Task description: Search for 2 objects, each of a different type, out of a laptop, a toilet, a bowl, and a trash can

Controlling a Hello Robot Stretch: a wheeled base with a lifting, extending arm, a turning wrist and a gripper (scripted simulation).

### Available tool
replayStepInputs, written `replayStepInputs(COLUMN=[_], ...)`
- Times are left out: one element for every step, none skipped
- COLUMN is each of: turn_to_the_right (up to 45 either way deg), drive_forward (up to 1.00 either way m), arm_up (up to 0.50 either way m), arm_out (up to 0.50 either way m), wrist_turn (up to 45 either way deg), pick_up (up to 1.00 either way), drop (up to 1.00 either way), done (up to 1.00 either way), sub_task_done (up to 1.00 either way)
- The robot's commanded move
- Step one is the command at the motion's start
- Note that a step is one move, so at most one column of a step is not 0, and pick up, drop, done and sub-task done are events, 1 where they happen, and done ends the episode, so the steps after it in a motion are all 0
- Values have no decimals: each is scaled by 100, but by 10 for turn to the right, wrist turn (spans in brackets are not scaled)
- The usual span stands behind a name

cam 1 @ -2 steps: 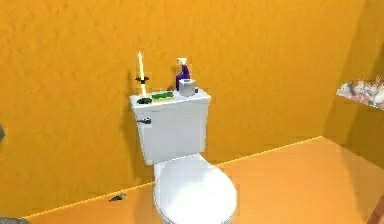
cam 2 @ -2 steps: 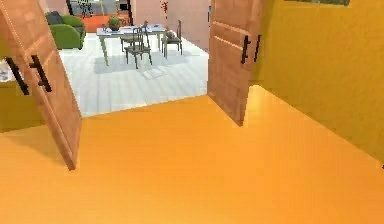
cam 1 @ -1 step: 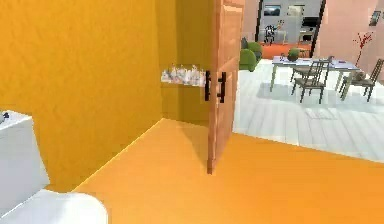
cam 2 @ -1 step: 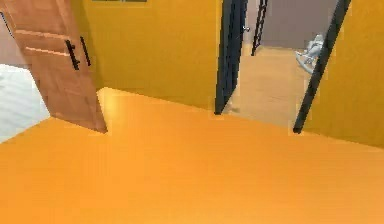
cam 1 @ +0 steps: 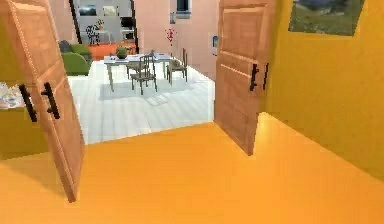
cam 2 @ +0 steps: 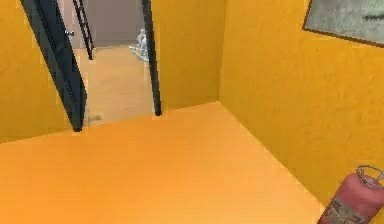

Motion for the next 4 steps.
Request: replayStepInputs(turn_to_the_right=[450, 210, 0, 0], drive_forward=[0, 0, 100, 100], arm_up=[0, 0, 0, 0], arm_out=[0, 0, 0, 0], wrist_turn=[0, 0, 0, 0], pick_up=[0, 0, 0, 0], drop=[0, 0, 0, 0], done=[0, 0, 0, 0], sub_task_done=[0, 0, 0, 0])
